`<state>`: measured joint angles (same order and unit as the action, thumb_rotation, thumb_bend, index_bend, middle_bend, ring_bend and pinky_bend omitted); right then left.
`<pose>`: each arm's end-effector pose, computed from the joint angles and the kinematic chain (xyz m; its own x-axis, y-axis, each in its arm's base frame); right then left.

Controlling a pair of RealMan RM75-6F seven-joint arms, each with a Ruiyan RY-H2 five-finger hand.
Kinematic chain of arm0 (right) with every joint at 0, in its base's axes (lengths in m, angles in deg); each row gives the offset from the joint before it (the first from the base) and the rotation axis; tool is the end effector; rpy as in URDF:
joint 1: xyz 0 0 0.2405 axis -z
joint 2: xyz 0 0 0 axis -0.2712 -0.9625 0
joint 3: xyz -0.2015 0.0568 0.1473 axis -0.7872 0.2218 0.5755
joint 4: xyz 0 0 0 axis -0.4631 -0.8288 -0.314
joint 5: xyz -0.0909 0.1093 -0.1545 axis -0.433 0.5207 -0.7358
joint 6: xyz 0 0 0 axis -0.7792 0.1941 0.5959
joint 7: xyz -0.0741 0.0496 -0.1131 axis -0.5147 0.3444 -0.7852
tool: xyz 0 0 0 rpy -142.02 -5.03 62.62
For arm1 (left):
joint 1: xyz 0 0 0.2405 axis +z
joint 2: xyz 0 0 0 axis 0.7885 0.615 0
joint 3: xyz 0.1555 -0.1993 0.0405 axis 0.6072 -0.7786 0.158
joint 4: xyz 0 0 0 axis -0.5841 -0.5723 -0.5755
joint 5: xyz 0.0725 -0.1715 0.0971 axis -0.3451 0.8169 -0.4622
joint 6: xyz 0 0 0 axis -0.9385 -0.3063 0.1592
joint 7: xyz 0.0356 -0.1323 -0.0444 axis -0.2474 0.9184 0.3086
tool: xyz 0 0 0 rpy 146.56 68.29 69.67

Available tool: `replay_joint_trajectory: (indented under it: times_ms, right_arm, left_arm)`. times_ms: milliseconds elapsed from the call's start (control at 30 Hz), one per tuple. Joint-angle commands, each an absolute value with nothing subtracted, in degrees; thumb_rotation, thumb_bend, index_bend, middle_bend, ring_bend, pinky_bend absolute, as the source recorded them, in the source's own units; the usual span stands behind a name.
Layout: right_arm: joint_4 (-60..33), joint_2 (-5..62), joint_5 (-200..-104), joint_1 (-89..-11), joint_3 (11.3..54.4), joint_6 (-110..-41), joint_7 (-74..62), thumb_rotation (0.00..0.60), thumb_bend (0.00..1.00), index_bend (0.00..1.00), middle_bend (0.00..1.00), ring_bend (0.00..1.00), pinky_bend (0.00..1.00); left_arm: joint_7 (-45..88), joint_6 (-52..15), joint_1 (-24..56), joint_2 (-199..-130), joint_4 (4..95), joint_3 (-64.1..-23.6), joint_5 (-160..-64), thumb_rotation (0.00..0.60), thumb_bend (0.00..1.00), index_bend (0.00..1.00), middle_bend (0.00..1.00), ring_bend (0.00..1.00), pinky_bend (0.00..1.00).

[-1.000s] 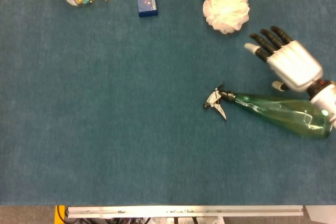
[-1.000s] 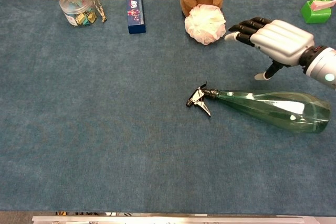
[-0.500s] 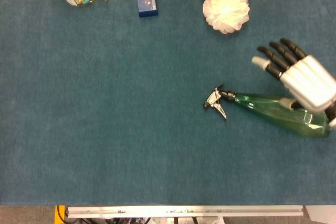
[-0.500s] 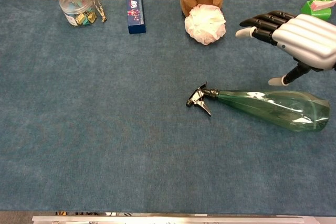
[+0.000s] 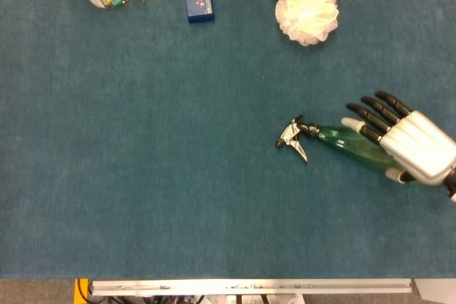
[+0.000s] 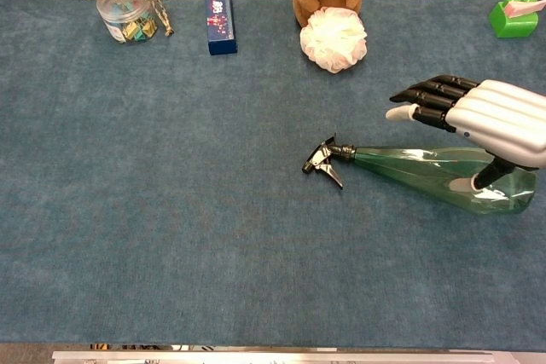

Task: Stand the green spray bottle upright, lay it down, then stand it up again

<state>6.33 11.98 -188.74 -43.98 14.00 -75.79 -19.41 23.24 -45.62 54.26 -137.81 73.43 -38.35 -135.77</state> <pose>-0.2312 -0.2222 0.0615 0.6959 -0.2113 0.6864 -0.6309 -0.6363 0.4439 -0.3191 0.1408 0.2076 0.4289 -0.0625 0.9012 0.9000 0.1155 -0.4203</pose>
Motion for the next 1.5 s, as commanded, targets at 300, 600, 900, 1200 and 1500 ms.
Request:
replay_joint_trajectory:
  times_ms: [300, 600, 900, 1200, 1500]
  right_arm:
    - [2.9, 14.6, -189.1, -42.7, 13.0, -73.7, -22.5, 0.600, 0.00, 0.14, 0.07, 0.00, 0.08]
    - [-0.4, 16.4, -186.2, -41.5, 14.4, -72.7, -26.8, 0.600, 0.00, 0.14, 0.03, 0.00, 0.08]
    - [-3.7, 17.4, -183.7, -40.4, 16.5, -73.8, -30.3, 0.600, 0.00, 0.14, 0.03, 0.00, 0.08]
    - [-6.5, 17.9, -180.3, -39.9, 19.2, -74.6, -31.4, 0.600, 0.00, 0.14, 0.03, 0.00, 0.08]
    - [-9.4, 18.5, -177.5, -39.9, 21.1, -74.4, -31.5, 0.600, 0.00, 0.14, 0.03, 0.00, 0.08]
  left_arm:
    - [23.3, -45.6, 54.2, -137.8, 73.5, -38.4, -135.7, 0.600, 0.13, 0.34, 0.35, 0.39, 0.70]
    - [23.6, -46.1, 54.6, -137.9, 73.2, -38.2, -136.1, 0.600, 0.13, 0.34, 0.35, 0.39, 0.70]
    - [23.4, -46.1, 54.6, -137.9, 73.3, -38.2, -136.0, 0.600, 0.13, 0.34, 0.35, 0.39, 0.70]
    - [23.3, -46.0, 54.6, -138.0, 73.3, -38.2, -136.0, 0.600, 0.13, 0.34, 0.35, 0.39, 0.70]
    - [23.0, -45.7, 54.3, -137.9, 73.5, -38.4, -135.7, 0.600, 0.13, 0.34, 0.35, 0.39, 0.70]
